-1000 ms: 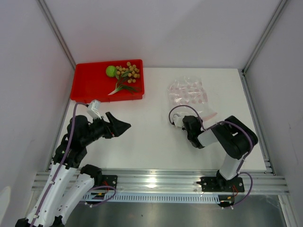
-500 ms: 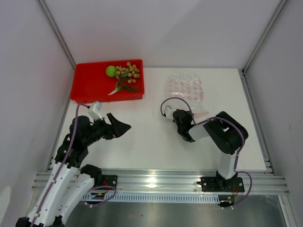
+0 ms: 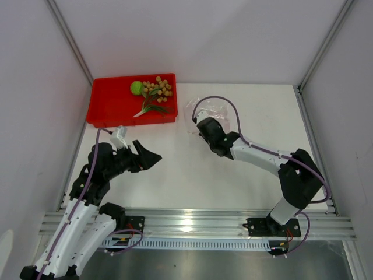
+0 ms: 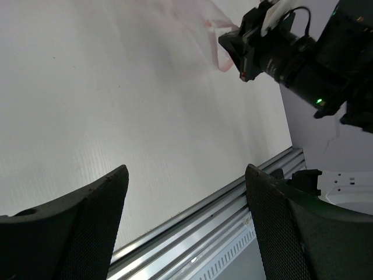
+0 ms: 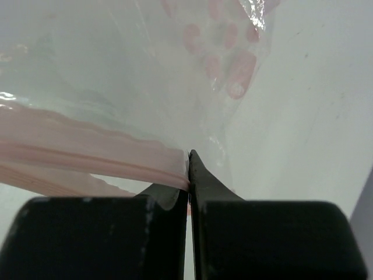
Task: Place the food in the zip-top bag and seal the zipper
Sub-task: Open the zipper of the food storage bag at the center of the board.
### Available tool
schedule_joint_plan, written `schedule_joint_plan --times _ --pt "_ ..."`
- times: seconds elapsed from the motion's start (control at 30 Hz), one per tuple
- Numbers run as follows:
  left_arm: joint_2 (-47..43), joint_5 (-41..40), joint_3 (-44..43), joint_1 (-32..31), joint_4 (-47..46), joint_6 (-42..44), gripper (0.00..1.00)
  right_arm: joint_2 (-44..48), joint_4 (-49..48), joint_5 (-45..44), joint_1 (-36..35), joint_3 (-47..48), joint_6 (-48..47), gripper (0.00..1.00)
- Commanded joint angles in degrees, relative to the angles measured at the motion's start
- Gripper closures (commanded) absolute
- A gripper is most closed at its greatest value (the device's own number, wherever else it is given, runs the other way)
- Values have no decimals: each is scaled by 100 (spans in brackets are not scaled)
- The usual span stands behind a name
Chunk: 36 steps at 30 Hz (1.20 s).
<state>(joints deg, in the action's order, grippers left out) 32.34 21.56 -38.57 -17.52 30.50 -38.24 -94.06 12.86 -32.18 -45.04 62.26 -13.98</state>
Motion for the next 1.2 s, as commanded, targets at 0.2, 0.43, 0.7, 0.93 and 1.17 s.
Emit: schedule_joint_plan --times 0.2,0.43,0.7,0.93,1.17 --pt "-52 50 -55 -146 -299 159 22 387 2748 1617 -277 1333 3444 100" --pt "106 -151 -72 -770 -475 10 24 854 2475 2207 -383 1350 4596 100" --pt "694 -512 -125 -1499 -853 -96 23 1021 2484 2814 -524 1665 5264 100" --pt "1379 -1145 -502 -2211 -1063 -17 23 1056 2484 3139 -717 1877 5326 100" --pt "2013 -1620 -696 -2484 -1248 -8 24 1153 2511 3429 -814 1799 5195 100"
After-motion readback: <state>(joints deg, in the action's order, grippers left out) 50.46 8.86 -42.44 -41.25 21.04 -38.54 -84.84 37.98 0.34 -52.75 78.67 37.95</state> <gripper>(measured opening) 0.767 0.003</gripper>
